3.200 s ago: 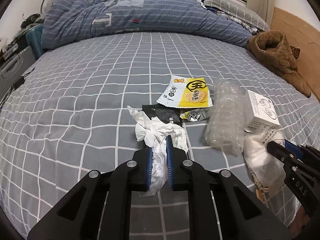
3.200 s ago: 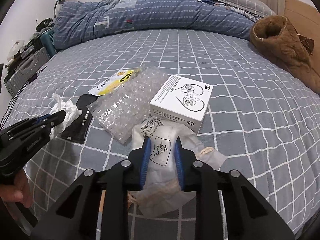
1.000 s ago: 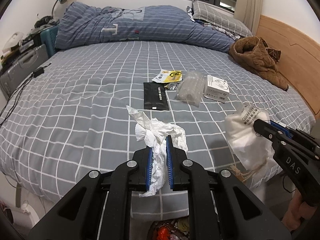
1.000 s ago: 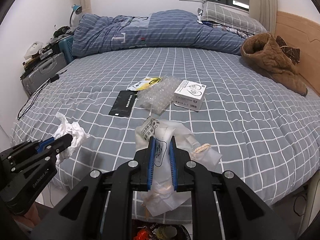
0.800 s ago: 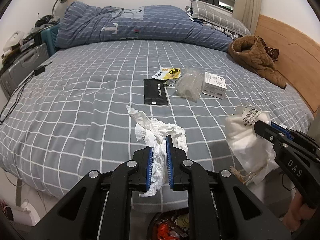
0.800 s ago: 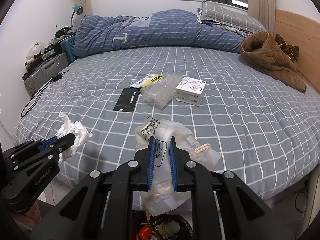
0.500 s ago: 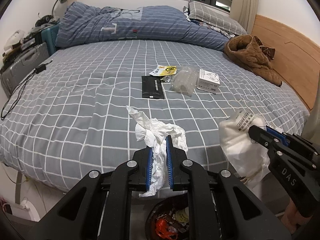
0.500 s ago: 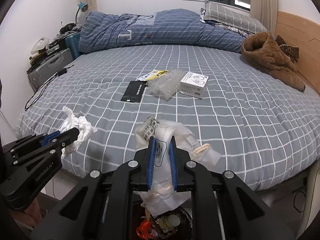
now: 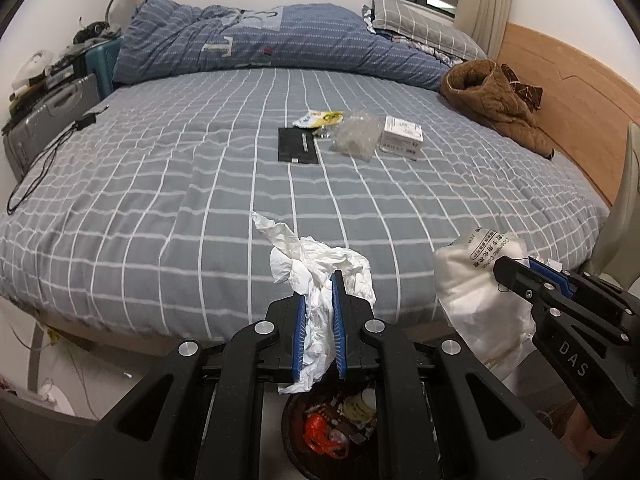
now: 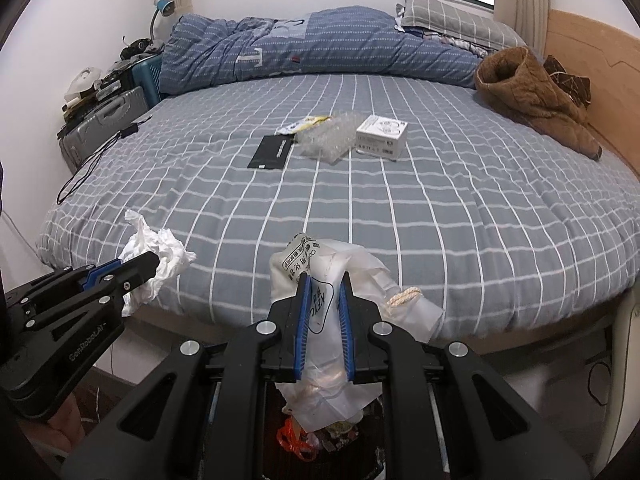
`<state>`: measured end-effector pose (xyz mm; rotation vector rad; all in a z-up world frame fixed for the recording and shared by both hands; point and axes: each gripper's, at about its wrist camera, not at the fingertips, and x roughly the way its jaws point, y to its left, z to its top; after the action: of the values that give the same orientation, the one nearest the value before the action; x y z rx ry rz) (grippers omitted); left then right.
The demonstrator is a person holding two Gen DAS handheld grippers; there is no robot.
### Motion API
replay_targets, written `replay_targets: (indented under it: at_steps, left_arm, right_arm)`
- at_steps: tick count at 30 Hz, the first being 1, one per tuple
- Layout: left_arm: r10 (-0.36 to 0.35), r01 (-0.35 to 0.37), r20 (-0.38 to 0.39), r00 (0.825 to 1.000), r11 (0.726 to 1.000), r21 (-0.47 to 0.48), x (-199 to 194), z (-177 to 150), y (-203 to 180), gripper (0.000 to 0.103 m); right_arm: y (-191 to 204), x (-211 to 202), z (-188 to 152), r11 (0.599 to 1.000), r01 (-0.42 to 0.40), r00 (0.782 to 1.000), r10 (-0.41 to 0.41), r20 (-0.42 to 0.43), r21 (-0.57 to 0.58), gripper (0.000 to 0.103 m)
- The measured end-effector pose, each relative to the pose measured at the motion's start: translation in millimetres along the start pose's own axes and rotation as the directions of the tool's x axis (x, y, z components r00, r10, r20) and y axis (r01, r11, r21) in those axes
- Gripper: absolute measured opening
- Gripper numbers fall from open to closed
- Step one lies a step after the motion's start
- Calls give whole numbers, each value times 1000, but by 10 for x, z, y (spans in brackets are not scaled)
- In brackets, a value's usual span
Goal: Collect trash
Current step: 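Lift the tissue and plastic bag and carry them down over the bin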
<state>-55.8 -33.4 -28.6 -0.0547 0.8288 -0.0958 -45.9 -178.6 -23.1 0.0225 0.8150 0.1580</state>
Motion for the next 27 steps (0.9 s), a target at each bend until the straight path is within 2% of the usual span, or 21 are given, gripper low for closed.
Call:
replay_targets:
  at_steps: [18,27]
  left_arm:
    - [8,-10,-79,997,1000,-20,-225,-550,11,11]
    - [14,-17,-98,995,999,-32,-438,-641,14,11]
  right_arm:
    - [90,-240,-501,1000,2,998,-3,-60,-11,14]
    - [120,-387,-624,1000,5,997,-5,-80,-5,14]
